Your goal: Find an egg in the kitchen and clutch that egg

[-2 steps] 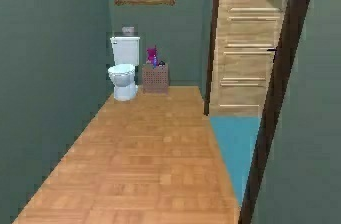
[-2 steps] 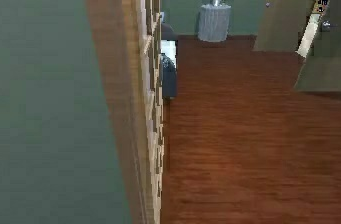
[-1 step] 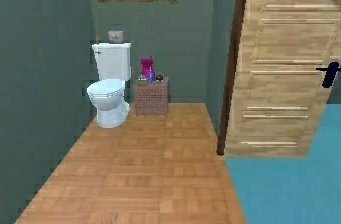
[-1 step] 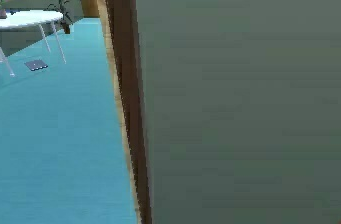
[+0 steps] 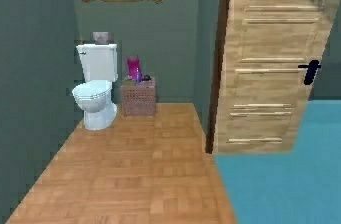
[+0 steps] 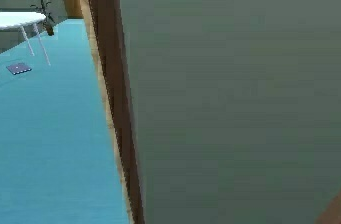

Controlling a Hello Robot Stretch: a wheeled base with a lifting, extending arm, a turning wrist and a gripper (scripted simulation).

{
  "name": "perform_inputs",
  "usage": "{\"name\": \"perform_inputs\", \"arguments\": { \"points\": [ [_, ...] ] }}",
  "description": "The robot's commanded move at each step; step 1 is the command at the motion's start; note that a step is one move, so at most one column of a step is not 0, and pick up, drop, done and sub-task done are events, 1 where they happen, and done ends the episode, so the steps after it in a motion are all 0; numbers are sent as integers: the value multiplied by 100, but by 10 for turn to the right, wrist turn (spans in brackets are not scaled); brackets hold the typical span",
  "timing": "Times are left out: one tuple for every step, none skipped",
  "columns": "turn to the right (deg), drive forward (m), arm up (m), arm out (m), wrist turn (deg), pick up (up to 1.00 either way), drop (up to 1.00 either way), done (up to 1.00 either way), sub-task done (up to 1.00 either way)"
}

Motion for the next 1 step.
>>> {"name": "perform_inputs", "arguments": {
  "points": [
    [0,30,0,0,0,0,0,0,0]
  ]
}}
